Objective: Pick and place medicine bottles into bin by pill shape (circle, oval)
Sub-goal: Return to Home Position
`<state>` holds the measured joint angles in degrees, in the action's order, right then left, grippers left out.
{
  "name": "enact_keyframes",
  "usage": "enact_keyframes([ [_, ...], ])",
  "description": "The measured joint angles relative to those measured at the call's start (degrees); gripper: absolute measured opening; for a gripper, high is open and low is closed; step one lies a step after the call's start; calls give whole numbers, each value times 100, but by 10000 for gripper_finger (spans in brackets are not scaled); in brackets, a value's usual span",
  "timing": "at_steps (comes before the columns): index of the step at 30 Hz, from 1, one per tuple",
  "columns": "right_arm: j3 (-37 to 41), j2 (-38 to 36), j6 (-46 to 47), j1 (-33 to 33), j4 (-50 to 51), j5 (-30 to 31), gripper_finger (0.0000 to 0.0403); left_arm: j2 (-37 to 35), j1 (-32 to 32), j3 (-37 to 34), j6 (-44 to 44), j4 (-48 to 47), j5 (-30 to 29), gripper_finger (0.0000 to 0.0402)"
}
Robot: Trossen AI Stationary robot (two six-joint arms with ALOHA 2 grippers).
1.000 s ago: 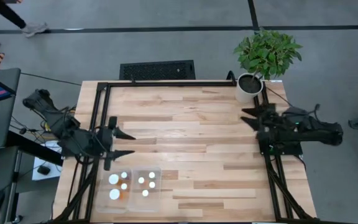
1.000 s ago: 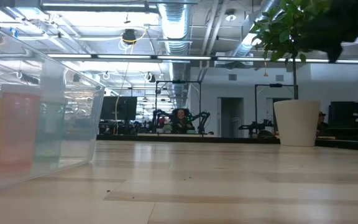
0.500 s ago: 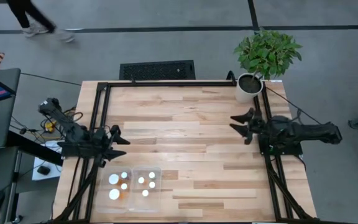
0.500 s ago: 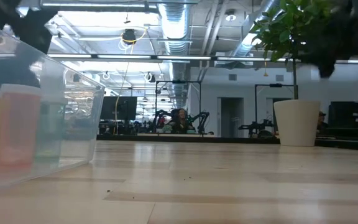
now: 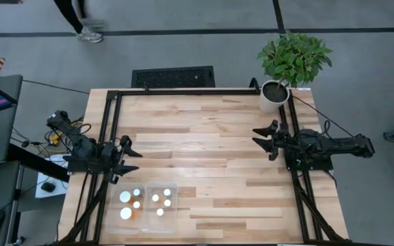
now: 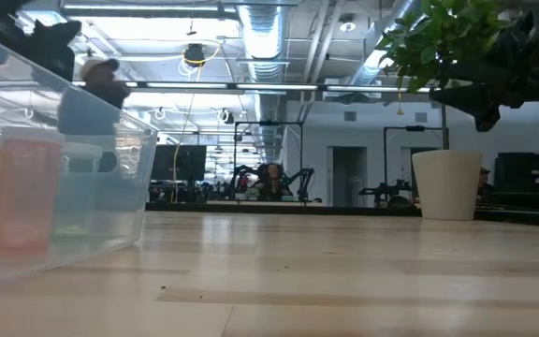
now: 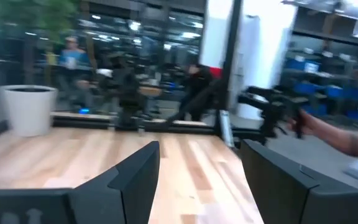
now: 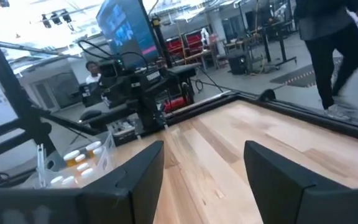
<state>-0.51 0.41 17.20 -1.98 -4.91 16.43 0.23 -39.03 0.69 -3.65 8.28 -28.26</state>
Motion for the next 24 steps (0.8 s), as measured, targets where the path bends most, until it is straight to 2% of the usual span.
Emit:
enact_keyframes([
  [5,0,5,74,0,11,0,234,1,2,0,-407,-223,-321,218],
  [24,4,3,79,0,13,2,234,2,2,0,-432,-379,-349,218],
])
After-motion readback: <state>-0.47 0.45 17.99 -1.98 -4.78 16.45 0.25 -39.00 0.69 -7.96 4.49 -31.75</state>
